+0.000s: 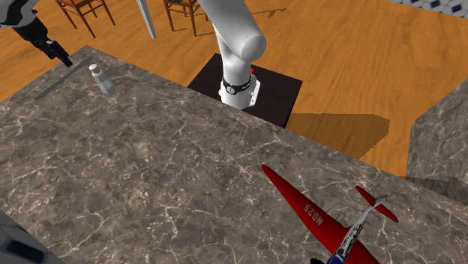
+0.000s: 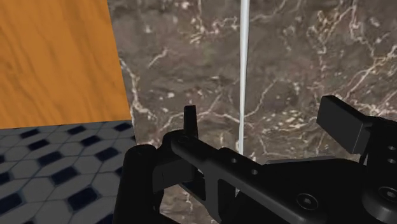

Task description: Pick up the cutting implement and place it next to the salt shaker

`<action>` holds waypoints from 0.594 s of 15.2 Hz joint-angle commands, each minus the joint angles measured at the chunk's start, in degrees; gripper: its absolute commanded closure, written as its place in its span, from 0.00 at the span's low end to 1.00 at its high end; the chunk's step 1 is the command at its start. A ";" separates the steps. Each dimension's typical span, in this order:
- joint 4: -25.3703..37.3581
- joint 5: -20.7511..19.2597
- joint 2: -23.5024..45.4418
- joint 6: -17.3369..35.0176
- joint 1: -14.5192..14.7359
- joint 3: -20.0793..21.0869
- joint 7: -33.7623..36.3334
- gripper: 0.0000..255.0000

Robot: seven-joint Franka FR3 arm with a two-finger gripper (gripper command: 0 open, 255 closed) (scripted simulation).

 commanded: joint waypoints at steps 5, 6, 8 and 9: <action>2.84 -1.03 -1.69 -4.33 0.33 -0.51 0.74 0.00; 2.84 -1.03 -1.69 -4.34 0.33 -0.50 0.74 0.00; 2.84 -1.03 -1.68 -4.34 0.33 -0.50 0.74 0.00; 2.84 -1.03 -1.68 -4.34 0.33 -0.50 0.74 0.00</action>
